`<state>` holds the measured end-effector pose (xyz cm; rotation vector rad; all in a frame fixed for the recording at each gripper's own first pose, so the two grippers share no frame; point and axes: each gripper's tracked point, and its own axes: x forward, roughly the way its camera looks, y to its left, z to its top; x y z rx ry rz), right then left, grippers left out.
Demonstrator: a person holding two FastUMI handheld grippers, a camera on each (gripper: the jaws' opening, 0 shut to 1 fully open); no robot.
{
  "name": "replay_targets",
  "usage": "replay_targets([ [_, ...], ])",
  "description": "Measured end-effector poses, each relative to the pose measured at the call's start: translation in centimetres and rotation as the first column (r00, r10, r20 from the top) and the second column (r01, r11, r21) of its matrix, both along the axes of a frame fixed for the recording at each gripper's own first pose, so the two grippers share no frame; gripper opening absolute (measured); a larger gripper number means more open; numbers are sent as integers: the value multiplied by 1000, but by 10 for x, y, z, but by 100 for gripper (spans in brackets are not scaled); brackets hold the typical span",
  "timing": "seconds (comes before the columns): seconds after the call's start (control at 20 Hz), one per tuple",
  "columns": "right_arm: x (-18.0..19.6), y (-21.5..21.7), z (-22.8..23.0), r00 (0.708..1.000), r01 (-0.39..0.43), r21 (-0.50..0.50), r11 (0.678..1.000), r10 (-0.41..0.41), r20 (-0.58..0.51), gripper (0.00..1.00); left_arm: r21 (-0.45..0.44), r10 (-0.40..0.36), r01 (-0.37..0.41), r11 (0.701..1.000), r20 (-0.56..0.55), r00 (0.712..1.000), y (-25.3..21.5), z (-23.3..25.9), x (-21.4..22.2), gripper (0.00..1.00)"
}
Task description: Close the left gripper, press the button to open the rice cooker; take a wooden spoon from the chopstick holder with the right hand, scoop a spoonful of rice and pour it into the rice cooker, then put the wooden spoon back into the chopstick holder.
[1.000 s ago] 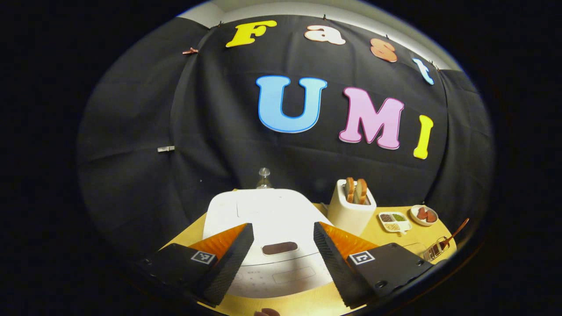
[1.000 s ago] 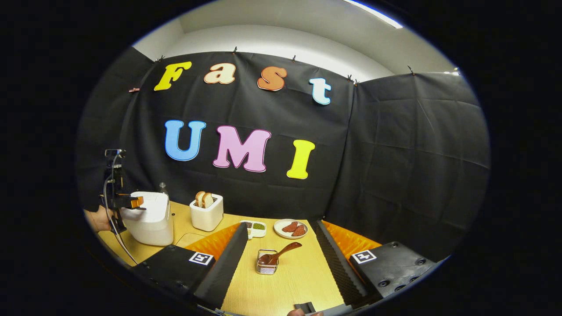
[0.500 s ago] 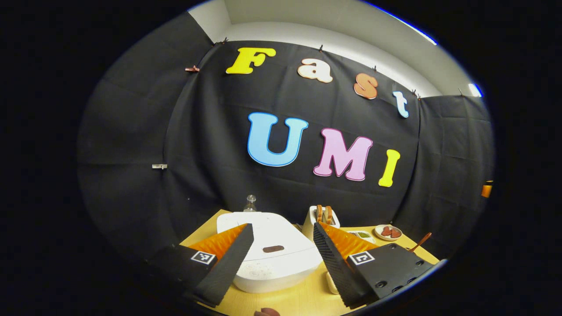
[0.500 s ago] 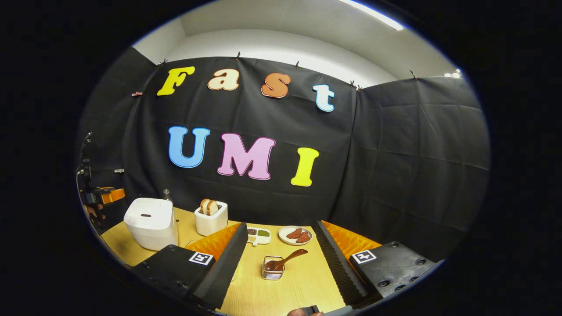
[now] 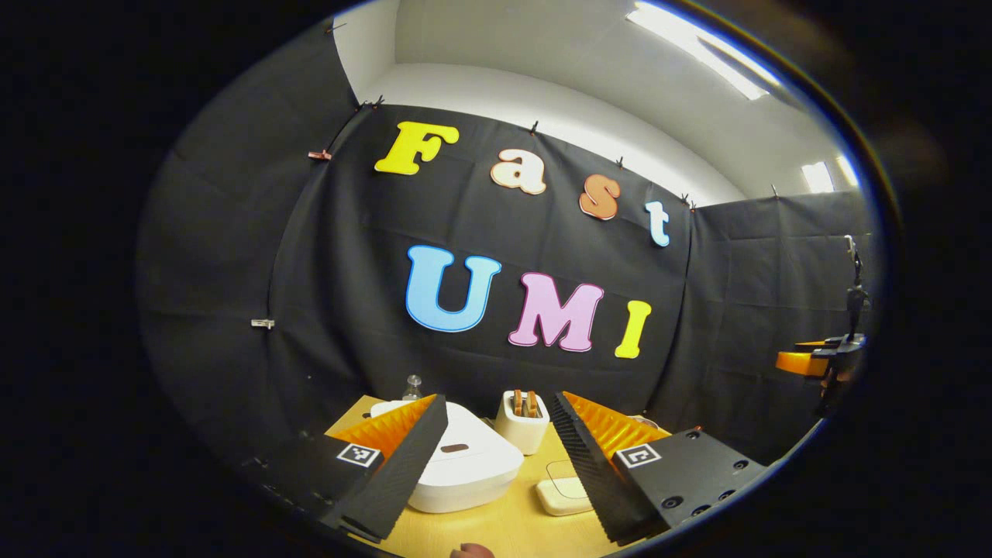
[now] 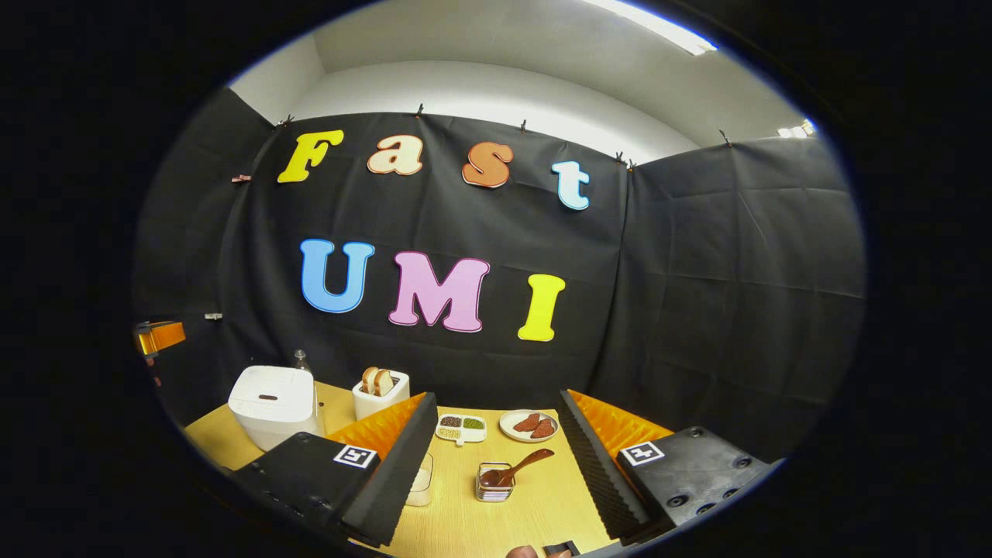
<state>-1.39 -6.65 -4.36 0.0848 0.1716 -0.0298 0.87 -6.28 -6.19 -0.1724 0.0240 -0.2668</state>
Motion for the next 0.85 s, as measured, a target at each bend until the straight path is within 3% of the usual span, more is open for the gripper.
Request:
replay_targets([
  [0.2, -5, 0, 0, 1000, 10, -22, 1000, -10, 3, 98, -21, -34, 34, 999, -11, 999, -9, 7, -18, 95],
  [0.85, -21, 6, 7, 999, 41, -12, 999, -41, -8, 98, -4, -31, 31, 1000, -32, 999, -4, 3, -24, 94],
])
